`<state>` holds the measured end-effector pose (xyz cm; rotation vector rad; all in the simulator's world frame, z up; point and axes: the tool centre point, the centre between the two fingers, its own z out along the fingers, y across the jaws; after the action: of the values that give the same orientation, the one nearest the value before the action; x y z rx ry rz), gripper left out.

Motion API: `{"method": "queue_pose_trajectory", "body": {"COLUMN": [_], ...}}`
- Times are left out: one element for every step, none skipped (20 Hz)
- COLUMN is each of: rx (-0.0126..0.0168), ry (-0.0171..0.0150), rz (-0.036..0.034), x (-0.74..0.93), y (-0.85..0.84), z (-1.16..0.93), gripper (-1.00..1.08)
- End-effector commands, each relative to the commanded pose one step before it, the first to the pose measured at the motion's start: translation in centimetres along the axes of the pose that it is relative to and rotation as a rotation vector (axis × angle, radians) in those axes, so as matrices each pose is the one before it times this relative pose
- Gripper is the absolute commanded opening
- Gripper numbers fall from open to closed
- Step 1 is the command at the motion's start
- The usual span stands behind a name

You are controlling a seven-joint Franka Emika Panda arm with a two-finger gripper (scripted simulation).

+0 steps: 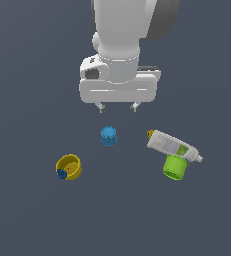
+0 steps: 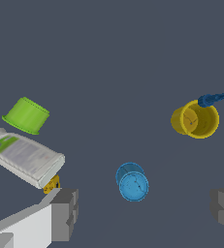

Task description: Pick up a designated object from a clutter of objects.

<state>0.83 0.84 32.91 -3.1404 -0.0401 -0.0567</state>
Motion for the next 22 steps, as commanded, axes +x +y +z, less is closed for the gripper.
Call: {"method": "queue_pose_trajectory", "body": {"rx": [0.00000,0.00052,0.00141,0.00238,0.00326,0.00410,0.00451,0.00359,0.00257,0.00160,0.00063,0.00000,-0.00054,-0.00083,-0.00081,-0.00096,-0.00100,-0.00119,-0.00135,-0.00145,-0.00178,-0.00202], "ry": [0.00000,0.00036,0.00092,0.00155,0.00211,0.00263,0.00288,0.00228,0.00162,0.00100,0.00039,0.00000,-0.00035,-0.00050,-0.00047,-0.00055,-0.00055,-0.00066,-0.00074,-0.00079,-0.00098,-0.00111], "rz": [0.00000,0.00101,0.00268,0.00453,0.00615,0.00767,0.00829,0.00644,0.00446,0.00264,0.00094,0.00000,-0.00101,-0.00120,-0.00101,-0.00108,-0.00104,-0.00122,-0.00139,-0.00159,-0.00211,-0.00257], "x": [0.000,0.010,0.032,0.051,0.070,0.087,0.095,0.075,0.053,0.032,0.014,-0.004,-0.011,-0.013,-0.015,-0.015,-0.019,-0.023,-0.030,-0.041,-0.054,-0.069], "y": [0.001,0.009,0.008,0.028,0.042,0.067,0.095,0.100,0.096,0.083,0.050,0.032,-0.035,-0.077,-0.103,-0.147,-0.179,-0.225,-0.264,-0.294,-0.342,-0.385], "z": [0.000,-0.010,-0.023,-0.045,-0.071,-0.109,-0.153,-0.161,-0.152,-0.129,-0.085,-0.026,0.046,0.109,0.161,0.218,0.272,0.330,0.384,0.434,0.495,0.550], "gripper": [1.00,1.00,1.00,1.00,1.00,1.00,1.00,1.00,1.00,1.00,1.00,1.00,1.00,1.00,1.00,1.00,1.00,1.00,1.00,1.00,1.00,1.00]}}
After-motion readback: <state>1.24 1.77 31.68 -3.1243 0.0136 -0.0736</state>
